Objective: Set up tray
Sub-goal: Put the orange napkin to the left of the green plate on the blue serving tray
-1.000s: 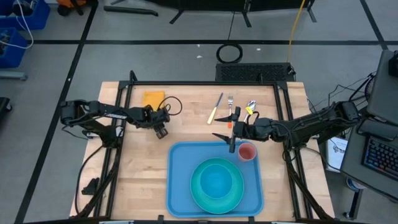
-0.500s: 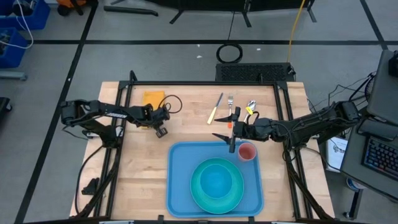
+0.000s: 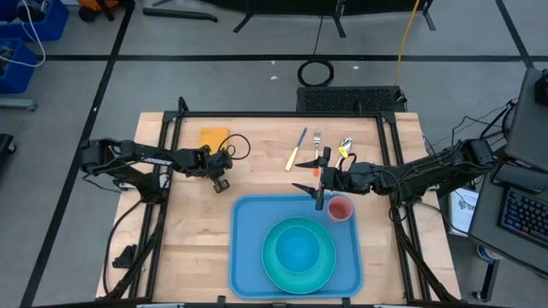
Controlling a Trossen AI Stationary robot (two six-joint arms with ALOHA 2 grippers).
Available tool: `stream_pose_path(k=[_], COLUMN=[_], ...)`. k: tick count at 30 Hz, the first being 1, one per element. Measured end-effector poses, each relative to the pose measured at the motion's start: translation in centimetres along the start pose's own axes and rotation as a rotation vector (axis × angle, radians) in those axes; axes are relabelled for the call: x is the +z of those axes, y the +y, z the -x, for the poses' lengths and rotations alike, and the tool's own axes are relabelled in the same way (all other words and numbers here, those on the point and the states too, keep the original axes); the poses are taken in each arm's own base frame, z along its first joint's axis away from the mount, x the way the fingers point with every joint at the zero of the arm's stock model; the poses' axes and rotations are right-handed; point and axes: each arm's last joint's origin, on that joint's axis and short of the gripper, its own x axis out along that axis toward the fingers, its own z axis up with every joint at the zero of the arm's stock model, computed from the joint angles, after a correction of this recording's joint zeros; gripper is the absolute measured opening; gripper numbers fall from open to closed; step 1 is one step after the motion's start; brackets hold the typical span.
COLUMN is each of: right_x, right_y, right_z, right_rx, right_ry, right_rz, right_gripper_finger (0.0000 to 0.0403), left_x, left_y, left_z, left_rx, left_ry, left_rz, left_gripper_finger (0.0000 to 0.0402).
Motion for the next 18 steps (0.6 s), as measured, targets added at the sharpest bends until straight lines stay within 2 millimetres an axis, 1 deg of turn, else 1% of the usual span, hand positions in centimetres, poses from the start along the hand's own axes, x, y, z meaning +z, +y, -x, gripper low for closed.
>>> stream_pose_path(k=[9, 12, 18], right_x=[0.0, 0.0, 0.0], right_y=[0.0, 0.0, 0.0], right_z=[0.0, 0.0, 0.0], right_rx=[0.000, 0.000, 0.000], right_ry=[0.000, 0.000, 0.000], right_rz=[0.000, 0.000, 0.000], right_gripper_finger=[0.0256, 0.0256, 0.0256], left_x=[0.2, 0.3, 0.0], left_y=[-0.3, -0.7, -1.9], left_z=[2.0, 2.7, 3.9], left_rx=[-0.117, -0.180, -0.245], left_ry=[-0.079, -0.111, -0.137], left_rz=[0.039, 0.054, 0.057], left_gripper_finger=[0.0012, 0.0012, 0.0012])
